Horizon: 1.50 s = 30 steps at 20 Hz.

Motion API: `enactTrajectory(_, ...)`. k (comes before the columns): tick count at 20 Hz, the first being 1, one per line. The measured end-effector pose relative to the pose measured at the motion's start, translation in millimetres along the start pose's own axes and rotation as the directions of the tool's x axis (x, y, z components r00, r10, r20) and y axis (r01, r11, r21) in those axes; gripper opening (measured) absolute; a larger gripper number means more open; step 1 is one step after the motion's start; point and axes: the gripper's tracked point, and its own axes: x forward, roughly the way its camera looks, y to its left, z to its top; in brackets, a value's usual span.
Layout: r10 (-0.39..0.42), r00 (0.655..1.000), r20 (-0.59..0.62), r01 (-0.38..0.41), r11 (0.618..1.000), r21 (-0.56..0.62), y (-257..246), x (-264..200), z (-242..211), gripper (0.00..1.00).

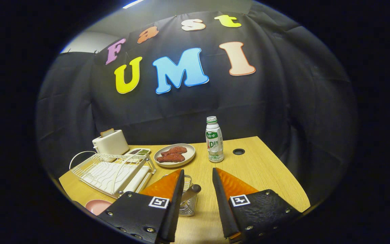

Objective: Take the plate from the dish rack, then take the spoon from the basket and place it into the plate.

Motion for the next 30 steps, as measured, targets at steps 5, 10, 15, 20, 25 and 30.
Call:
enactTrajectory(5,-0.014,1.000,-0.010,0.014,1.000,0.001,8.9,13.1,-10.7,0.51)
enactTrajectory(10,-0.005,1.000,-0.020,0.006,0.999,0.035,13.6,16.1,-9.9,0.27)
enactTrajectory(15,0.022,0.999,-0.046,-0.015,0.990,0.143,25.7,19.1,0.2,0.08)
enactTrajectory(20,0.039,0.997,-0.065,-0.041,0.999,-0.026,46.1,15.1,12.4,0.06)
enactTrajectory(25,0.040,0.997,-0.063,-0.046,0.995,-0.090,56.3,9.7,34.6,0.06)
enactTrajectory(30,0.024,0.999,-0.031,-0.028,0.991,-0.133,63.5,-5.6,69.4,0.06)
